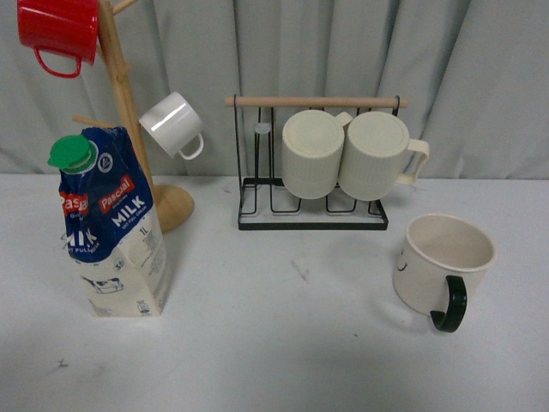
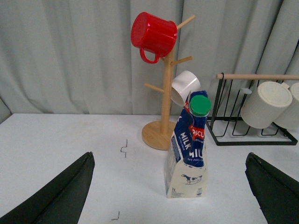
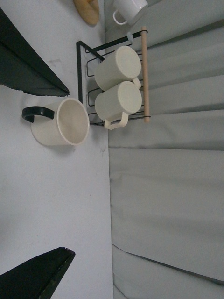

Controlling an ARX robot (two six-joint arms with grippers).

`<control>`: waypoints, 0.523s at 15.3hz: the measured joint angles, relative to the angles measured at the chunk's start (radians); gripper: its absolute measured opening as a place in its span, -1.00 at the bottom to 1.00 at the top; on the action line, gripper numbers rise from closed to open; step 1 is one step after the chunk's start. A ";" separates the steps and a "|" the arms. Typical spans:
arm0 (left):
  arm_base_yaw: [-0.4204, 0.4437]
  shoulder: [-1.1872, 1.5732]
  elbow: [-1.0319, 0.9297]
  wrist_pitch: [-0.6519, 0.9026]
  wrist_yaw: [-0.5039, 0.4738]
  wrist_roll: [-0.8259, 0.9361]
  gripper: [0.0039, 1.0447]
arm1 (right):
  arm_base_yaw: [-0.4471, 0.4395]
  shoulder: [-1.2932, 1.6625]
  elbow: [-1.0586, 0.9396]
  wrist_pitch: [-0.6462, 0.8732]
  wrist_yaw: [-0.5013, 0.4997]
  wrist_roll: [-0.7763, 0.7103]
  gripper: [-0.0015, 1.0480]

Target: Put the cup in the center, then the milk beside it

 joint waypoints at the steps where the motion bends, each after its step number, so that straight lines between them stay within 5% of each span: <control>1: 0.000 0.000 0.000 0.000 0.000 0.000 0.88 | 0.000 0.000 0.000 0.000 0.000 0.000 0.87; 8: 0.000 0.000 0.000 0.000 0.000 0.000 0.88 | 0.000 0.000 0.000 0.000 0.000 0.000 0.87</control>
